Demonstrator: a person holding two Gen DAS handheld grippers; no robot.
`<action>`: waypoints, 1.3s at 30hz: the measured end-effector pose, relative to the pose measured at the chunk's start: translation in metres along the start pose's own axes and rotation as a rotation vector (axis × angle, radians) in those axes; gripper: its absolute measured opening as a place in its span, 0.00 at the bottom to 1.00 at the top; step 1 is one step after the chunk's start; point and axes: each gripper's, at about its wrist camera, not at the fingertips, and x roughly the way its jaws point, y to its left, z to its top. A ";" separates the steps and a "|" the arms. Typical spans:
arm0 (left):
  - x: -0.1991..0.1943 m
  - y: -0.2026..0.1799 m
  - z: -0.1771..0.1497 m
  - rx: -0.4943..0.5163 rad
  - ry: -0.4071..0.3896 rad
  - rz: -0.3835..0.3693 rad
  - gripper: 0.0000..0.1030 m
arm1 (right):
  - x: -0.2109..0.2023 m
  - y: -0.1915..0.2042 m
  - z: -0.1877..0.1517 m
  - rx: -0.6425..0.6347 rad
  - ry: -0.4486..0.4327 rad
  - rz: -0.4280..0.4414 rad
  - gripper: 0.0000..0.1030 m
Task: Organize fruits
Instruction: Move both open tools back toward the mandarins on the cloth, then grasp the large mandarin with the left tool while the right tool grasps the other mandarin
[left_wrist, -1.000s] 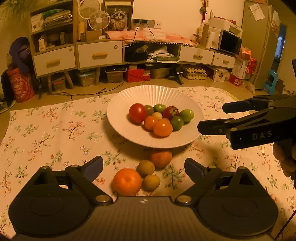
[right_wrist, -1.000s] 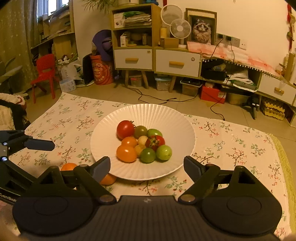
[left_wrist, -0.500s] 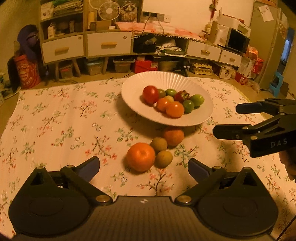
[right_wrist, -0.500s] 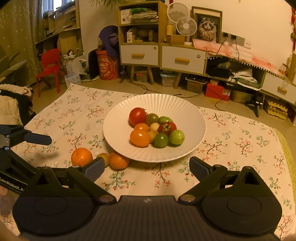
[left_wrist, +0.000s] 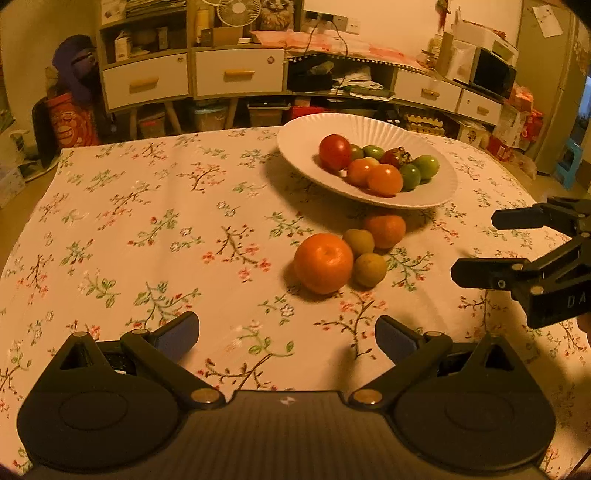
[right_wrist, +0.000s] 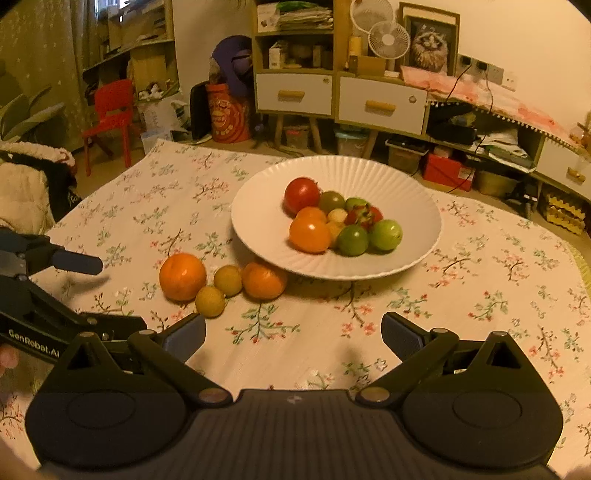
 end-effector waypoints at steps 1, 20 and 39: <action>0.000 0.001 -0.002 -0.001 0.001 0.002 0.92 | 0.001 0.001 -0.001 0.002 0.003 0.000 0.99; 0.018 0.004 -0.013 0.043 -0.075 0.037 0.93 | 0.026 0.003 -0.018 0.005 0.067 -0.025 0.99; 0.034 -0.015 0.009 0.114 -0.112 -0.015 0.64 | 0.044 0.007 -0.004 -0.060 -0.051 -0.017 0.73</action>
